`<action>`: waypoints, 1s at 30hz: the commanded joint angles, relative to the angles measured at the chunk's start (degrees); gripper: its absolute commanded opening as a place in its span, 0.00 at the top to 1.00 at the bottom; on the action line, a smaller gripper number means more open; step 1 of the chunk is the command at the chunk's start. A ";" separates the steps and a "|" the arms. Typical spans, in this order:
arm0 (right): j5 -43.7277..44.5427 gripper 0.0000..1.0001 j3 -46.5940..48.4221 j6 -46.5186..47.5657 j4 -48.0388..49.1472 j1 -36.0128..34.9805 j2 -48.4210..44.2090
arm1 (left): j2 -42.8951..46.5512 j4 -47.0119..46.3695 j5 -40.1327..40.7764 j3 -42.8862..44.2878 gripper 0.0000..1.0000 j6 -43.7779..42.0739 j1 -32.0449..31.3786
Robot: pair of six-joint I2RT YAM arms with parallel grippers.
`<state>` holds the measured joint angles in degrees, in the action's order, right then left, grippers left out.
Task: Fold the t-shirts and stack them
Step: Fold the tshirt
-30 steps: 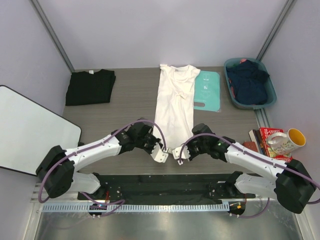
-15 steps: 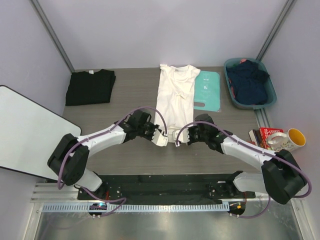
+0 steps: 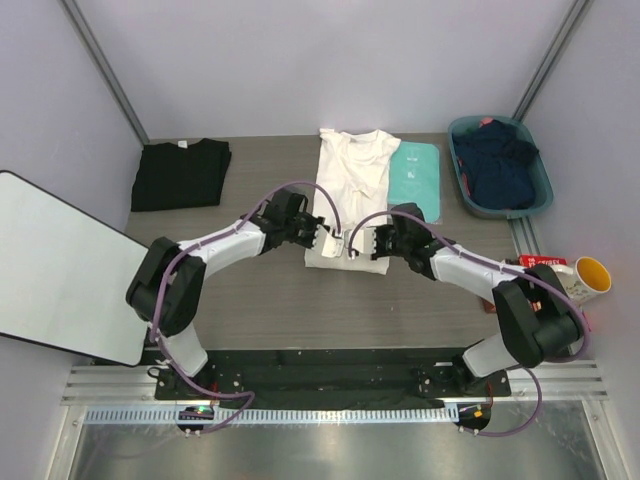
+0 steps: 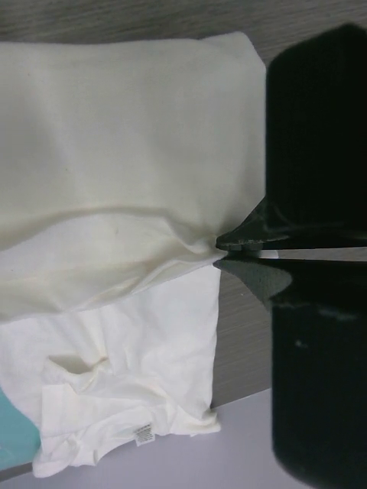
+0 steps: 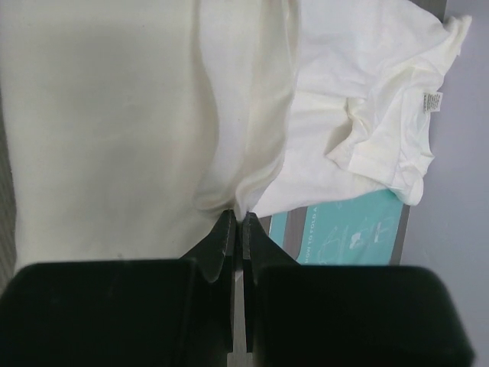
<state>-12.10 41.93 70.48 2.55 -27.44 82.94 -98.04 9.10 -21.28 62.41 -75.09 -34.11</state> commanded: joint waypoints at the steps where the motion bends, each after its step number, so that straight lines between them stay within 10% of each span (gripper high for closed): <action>1: -0.82 0.99 4.20 1.15 5.45 1.77 2.93 | -3.38 -3.04 -2.71 4.82 1.00 -1.55 1.67; 30: 0.66 0.99 20.47 -1.92 13.18 7.75 23.67 | -19.12 -19.55 -4.48 15.46 0.95 4.33 5.72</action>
<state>-12.60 58.76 69.84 11.29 -19.70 104.77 -115.92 -4.38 -25.47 75.31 -72.71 -28.36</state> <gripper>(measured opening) 0.073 0.011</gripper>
